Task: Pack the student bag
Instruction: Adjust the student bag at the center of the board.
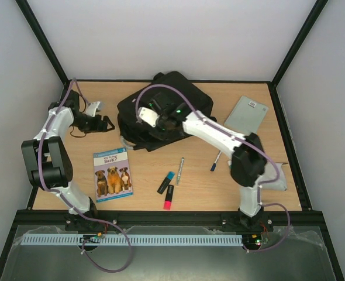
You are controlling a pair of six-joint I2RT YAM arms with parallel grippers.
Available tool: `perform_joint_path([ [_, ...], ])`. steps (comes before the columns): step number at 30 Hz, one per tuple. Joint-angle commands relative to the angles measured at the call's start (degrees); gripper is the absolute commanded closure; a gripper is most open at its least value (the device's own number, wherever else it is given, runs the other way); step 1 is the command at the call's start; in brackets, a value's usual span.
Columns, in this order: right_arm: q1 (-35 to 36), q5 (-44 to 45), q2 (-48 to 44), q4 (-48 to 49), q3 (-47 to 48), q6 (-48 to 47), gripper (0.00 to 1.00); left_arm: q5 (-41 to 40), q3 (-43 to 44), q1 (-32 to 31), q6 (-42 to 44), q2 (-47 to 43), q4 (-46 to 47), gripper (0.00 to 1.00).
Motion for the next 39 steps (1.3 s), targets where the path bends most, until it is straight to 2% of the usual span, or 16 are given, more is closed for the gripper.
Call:
perform_joint_path([
  [1,-1.14,-2.11,-11.66,0.11,-10.2,-12.11,0.99,0.97,4.4,0.44,1.93,2.23,-1.34,0.18],
  [4,-3.37,-4.37,-17.15,0.07,-17.49,-16.55,0.99,2.92,7.51,0.97,2.56,4.23,-3.46,0.19],
  [8,-7.58,-1.93,-21.63,3.2,-27.45,-18.94,0.99,4.78,9.74,1.1,1.78,6.33,-3.87,0.19],
  [12,-10.65,-1.73,-22.5,2.92,-29.95,-16.46,0.91,6.96,11.82,1.0,-0.39,8.9,-3.69,0.19],
  [18,-12.54,-1.33,-23.84,0.9,-30.69,-10.29,0.59,8.03,15.64,-1.77,-2.31,12.95,-3.74,0.19],
  [20,-15.52,-4.36,-24.5,0.38,-30.6,-3.49,0.49,7.63,16.92,-3.61,-2.19,14.32,-3.65,0.19],
  [23,-23.21,-13.91,-25.04,-0.65,-32.24,8.29,0.38,7.06,19.61,-6.51,-3.59,16.93,-3.26,0.14],
  [25,-27.24,-15.52,-26.07,0.67,-35.04,13.86,0.32,7.55,21.81,-8.01,-3.74,19.12,-3.79,0.11],
  [26,-28.81,-15.88,-26.48,1.26,-36.04,15.97,0.27,7.42,22.92,-8.82,-3.58,19.97,-4.18,0.09],
  [29,-32.1,-13.43,-25.81,2.14,-36.52,20.28,0.02,5.55,25.54,-10.71,-1.14,22.55,-7.18,0.07],
  [33,-37.05,-13.66,-22.32,3.75,-35.45,22.23,0.0,3.47,27.67,-11.59,2.02,26.17,-9.43,0.05],
  [36,-40.04,-14.02,-19.27,4.93,-34.76,22.34,0.0,5.99,29.8,-11.41,2.57,30.53,-11.39,0.05],
  [39,-40.38,-12.52,-15.8,4.11,-32.71,20.34,0.0,9.79,31.45,-11.51,1.47,34.01,-12.33,0.01],
])
